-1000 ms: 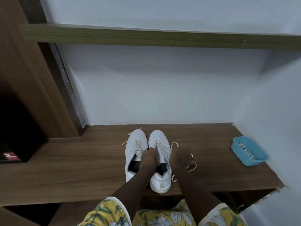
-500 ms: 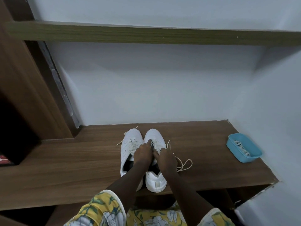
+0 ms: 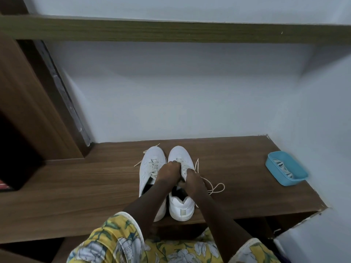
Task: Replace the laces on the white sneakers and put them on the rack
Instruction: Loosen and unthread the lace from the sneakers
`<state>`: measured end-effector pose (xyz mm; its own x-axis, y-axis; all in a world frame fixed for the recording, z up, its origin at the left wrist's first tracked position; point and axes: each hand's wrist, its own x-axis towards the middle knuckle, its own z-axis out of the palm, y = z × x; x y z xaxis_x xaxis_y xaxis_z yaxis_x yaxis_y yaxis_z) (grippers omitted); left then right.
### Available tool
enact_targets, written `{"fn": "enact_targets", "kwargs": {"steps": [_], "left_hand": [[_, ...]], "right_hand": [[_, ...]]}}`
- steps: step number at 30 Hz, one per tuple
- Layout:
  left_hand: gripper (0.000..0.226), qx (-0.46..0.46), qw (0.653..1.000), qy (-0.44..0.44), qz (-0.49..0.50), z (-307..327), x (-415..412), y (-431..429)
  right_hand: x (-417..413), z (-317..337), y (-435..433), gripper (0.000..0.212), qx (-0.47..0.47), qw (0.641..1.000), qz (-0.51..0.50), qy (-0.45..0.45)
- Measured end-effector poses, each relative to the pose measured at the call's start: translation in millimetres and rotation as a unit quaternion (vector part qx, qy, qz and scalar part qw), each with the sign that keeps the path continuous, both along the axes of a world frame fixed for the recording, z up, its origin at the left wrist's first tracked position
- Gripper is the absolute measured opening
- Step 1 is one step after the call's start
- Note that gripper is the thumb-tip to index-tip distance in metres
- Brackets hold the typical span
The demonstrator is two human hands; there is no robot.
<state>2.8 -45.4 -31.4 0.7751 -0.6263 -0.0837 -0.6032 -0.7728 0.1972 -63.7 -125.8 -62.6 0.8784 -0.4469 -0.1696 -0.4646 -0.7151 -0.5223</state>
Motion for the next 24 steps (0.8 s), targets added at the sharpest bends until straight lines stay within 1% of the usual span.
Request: {"fn": "enact_targets", "kwargs": {"steps": [2, 5, 10, 13, 16, 19, 22, 24], "left_hand": [[0.023, -0.003, 1.000, 0.000, 0.012, 2.7, 2.8, -5.0], [0.024, -0.003, 1.000, -0.020, 0.001, 5.2, 4.8, -12.9], [0.026, -0.003, 1.000, -0.027, 0.013, 3.8, 5.3, -19.0], [0.028, -0.010, 1.000, -0.009, 0.024, 2.4, 6.0, -19.9], [0.028, -0.051, 0.997, 0.022, 0.056, -0.2, 6.9, -19.5], [0.025, -0.110, 0.987, 0.049, 0.110, 0.4, 6.9, -19.0], [0.020, -0.173, 0.967, 0.083, 0.166, -3.2, 10.8, -17.0], [0.018, -0.215, 0.948, 0.111, 0.208, -8.2, 12.2, -12.7]], "right_hand": [[0.3, -1.2, -0.5, 0.054, -0.025, 0.999, 0.024, 0.006], [0.4, 1.2, -2.3, 0.063, -0.052, 0.998, 0.037, 0.001], [-4.6, -0.7, -3.6, 0.064, -0.068, 0.998, 0.007, -0.018], [-1.3, -4.2, -3.6, 0.063, -0.049, 0.999, -0.013, -0.020], [0.4, -4.7, -4.1, 0.062, -0.024, 0.999, -0.028, -0.022], [-2.0, -4.1, -4.7, 0.056, -0.033, 0.999, -0.019, -0.021], [-3.5, -3.3, -5.4, 0.047, -0.042, 0.999, -0.011, -0.028], [-2.6, -3.6, -4.8, 0.048, -0.056, 0.998, -0.003, -0.024]]}}
